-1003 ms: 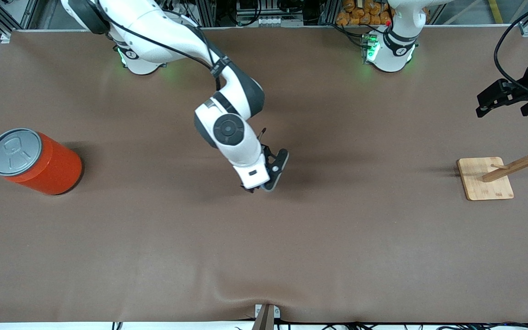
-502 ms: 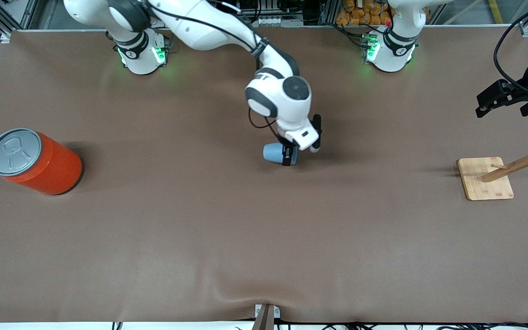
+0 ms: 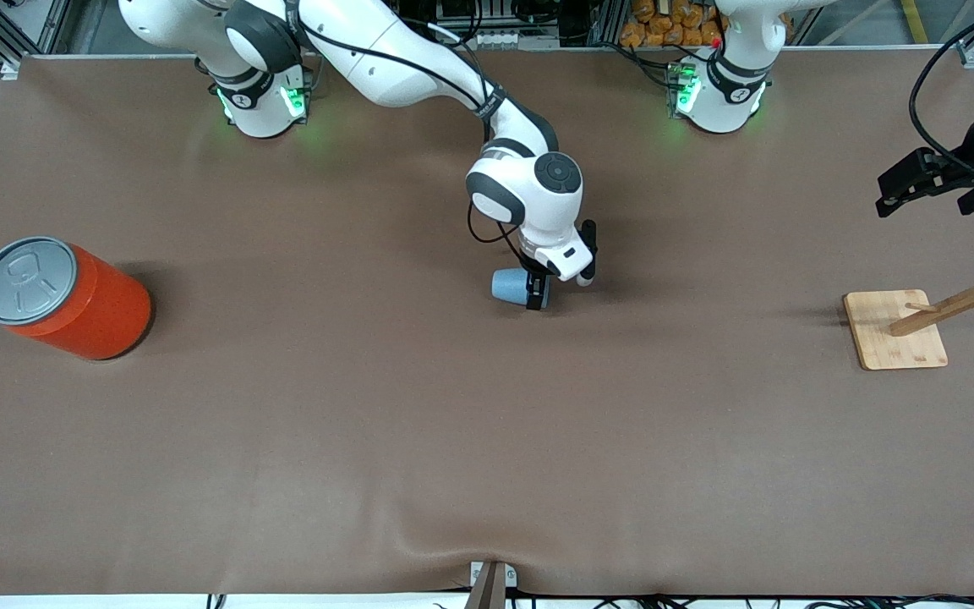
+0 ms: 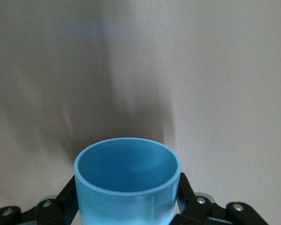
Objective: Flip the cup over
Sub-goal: 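Lift the blue cup and carry it toward the table middle, then lower the cup onto its side and open the right gripper, then retract the right gripper while the left gripper reaches toward the cup, then grasp the lying blue cup's base with the left gripper, then lift the cup and carry it toward the wooden stand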
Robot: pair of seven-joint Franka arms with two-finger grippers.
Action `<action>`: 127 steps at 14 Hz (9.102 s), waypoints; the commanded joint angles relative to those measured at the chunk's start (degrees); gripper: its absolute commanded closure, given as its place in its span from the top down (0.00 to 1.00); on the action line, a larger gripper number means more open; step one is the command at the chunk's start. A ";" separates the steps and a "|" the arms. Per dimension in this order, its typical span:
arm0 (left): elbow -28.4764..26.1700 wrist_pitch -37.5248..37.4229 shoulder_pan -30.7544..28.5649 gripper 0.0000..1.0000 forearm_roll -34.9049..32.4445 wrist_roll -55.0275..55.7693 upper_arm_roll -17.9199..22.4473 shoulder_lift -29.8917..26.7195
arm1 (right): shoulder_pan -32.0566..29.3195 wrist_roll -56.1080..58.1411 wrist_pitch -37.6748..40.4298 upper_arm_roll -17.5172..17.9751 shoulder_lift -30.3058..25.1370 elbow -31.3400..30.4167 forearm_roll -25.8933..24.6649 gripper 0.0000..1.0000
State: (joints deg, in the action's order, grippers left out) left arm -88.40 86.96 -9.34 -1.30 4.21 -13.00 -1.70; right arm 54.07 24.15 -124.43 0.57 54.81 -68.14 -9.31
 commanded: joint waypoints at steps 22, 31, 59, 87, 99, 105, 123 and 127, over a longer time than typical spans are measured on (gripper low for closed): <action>0.69 -0.92 0.28 1.00 -0.28 -0.17 -0.88 2.93 | -22.22 1.60 22.90 1.10 -16.84 2.58 15.19 1.00; -0.37 4.79 1.69 1.00 2.71 0.27 -1.85 8.91 | -47.53 6.08 31.44 5.92 -20.10 2.05 14.58 1.00; -3.36 16.92 11.53 1.00 49.08 3.35 -2.38 36.49 | -55.91 -39.36 37.50 2.60 -57.89 -22.38 14.40 1.00; -14.96 28.70 17.07 0.70 73.37 -28.03 -2.29 44.24 | -55.65 -31.00 37.50 2.86 -56.66 -19.75 8.95 1.00; -16.63 28.79 17.25 0.52 73.72 -28.65 -2.20 45.38 | -55.30 -30.92 38.21 2.51 -56.66 -19.39 8.78 1.00; -16.54 30.11 19.18 0.30 77.42 -28.91 -2.20 46.00 | -55.65 -30.92 38.21 2.51 -56.66 -19.39 8.87 1.00; -16.54 29.32 6.02 0.00 59.69 -13.18 -1.50 27.11 | -55.74 -30.92 38.38 2.51 -56.57 -19.48 9.74 1.00; -14.09 30.37 0.83 0.00 45.55 -13.09 -1.32 27.27 | -55.74 -31.00 38.38 2.51 -56.57 -19.48 9.83 1.00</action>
State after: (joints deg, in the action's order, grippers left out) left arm -103.44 116.70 -6.65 49.52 -9.39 -13.93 25.67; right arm -1.44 -7.33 -86.60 3.07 -1.01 -87.59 0.11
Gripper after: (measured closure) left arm 0.947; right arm 0.000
